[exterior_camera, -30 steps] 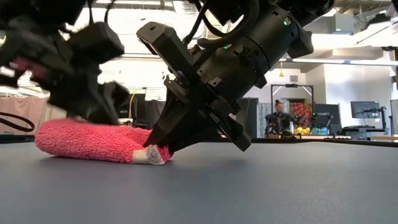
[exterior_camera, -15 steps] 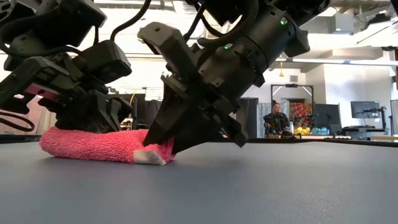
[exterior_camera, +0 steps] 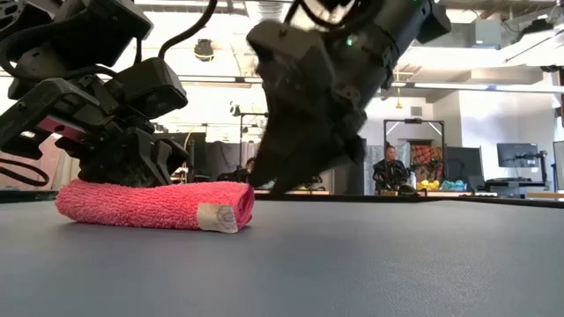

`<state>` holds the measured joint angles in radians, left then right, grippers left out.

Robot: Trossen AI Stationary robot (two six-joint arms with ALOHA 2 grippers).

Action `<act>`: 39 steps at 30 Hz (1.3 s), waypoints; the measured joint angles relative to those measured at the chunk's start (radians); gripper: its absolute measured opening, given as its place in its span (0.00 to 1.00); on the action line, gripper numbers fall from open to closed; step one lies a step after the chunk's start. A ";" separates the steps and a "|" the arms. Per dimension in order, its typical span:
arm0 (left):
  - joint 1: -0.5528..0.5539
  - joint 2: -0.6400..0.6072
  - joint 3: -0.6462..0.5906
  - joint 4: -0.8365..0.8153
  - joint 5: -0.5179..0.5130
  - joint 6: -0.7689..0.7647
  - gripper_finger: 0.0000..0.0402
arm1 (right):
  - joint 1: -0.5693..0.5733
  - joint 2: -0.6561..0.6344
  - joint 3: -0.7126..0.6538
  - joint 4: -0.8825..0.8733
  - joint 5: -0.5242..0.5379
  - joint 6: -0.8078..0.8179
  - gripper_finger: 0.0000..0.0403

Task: Roll towel into tight, uniform cylinder
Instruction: Roll the red towel

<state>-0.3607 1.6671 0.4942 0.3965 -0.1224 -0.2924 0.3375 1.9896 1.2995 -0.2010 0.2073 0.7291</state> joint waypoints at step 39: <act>0.007 -0.108 -0.006 -0.124 0.108 0.045 0.00 | 0.078 0.189 0.005 0.329 0.263 -0.765 0.08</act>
<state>-0.3538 1.5590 0.4885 0.2725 -0.0146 -0.2475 0.4159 2.1789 1.3041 0.1280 0.4699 -0.0356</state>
